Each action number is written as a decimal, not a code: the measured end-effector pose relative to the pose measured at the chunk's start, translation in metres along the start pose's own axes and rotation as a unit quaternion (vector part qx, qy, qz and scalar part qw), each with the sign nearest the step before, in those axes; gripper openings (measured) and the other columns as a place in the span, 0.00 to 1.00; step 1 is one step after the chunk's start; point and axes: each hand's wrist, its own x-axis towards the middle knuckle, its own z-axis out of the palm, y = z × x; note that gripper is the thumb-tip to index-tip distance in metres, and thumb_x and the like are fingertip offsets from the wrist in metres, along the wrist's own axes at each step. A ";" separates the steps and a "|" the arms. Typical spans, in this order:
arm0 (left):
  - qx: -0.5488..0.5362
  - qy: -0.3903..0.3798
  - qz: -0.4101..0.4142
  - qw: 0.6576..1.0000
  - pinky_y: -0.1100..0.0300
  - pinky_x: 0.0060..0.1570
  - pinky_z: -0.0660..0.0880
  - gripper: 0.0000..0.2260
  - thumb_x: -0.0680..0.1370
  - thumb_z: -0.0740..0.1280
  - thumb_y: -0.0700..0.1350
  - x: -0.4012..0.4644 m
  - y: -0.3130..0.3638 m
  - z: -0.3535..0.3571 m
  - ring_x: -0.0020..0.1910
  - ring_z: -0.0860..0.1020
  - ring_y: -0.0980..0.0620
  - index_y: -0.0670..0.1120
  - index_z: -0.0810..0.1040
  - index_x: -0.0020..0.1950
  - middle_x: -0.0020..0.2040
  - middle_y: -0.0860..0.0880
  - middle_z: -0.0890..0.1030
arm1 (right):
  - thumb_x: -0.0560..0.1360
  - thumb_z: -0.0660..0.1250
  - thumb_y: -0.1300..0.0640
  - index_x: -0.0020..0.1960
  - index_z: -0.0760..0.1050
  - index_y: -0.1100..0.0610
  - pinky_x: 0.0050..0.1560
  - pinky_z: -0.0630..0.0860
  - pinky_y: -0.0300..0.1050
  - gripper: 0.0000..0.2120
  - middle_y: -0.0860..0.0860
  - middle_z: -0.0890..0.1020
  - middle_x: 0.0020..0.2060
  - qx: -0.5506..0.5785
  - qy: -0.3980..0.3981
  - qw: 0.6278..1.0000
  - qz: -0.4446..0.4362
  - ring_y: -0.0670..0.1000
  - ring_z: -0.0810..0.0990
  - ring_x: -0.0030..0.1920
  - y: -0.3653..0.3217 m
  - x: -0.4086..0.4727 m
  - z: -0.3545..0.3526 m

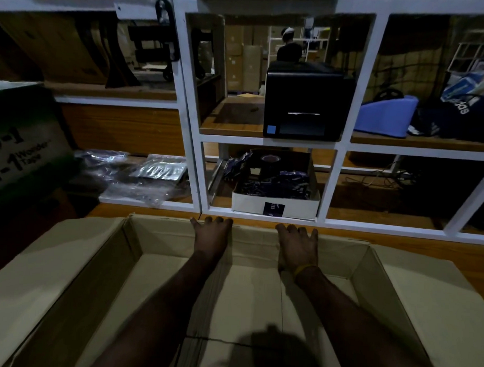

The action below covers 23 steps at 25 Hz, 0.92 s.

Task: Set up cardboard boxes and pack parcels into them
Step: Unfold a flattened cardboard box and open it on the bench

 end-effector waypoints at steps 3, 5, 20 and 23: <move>-0.001 0.004 -0.001 1.000 0.27 0.68 0.58 0.19 0.80 0.61 0.40 0.013 0.000 0.002 0.67 0.73 0.42 0.53 0.71 0.70 0.64 0.48 0.78 | 0.69 0.73 0.56 0.71 0.68 0.48 0.68 0.62 0.69 0.31 0.54 0.79 0.60 0.002 0.016 1.000 0.004 0.60 0.77 0.60 -0.001 0.013 0.006; -0.003 0.002 0.005 1.000 0.27 0.69 0.57 0.20 0.80 0.60 0.40 0.020 0.000 0.003 0.68 0.72 0.41 0.53 0.70 0.71 0.65 0.48 0.77 | 0.69 0.74 0.56 0.69 0.71 0.47 0.67 0.64 0.71 0.30 0.54 0.80 0.57 0.001 0.032 0.999 0.014 0.60 0.79 0.57 -0.001 0.018 0.009; -0.127 -0.065 -0.006 0.990 0.32 0.70 0.60 0.29 0.81 0.65 0.50 -0.082 0.005 -0.054 0.79 0.52 0.39 0.56 0.56 0.80 0.81 0.41 0.51 | 0.80 0.62 0.52 0.79 0.52 0.44 0.73 0.51 0.72 0.31 0.54 0.54 0.79 0.153 -0.018 0.988 0.003 0.59 0.53 0.78 -0.002 -0.083 -0.046; -0.126 -0.035 0.017 0.991 0.34 0.69 0.64 0.29 0.81 0.65 0.51 -0.135 0.011 -0.070 0.78 0.54 0.38 0.55 0.56 0.80 0.81 0.40 0.51 | 0.81 0.63 0.51 0.79 0.53 0.44 0.73 0.50 0.71 0.31 0.53 0.53 0.79 0.174 -0.023 0.984 -0.002 0.59 0.52 0.78 -0.011 -0.140 -0.067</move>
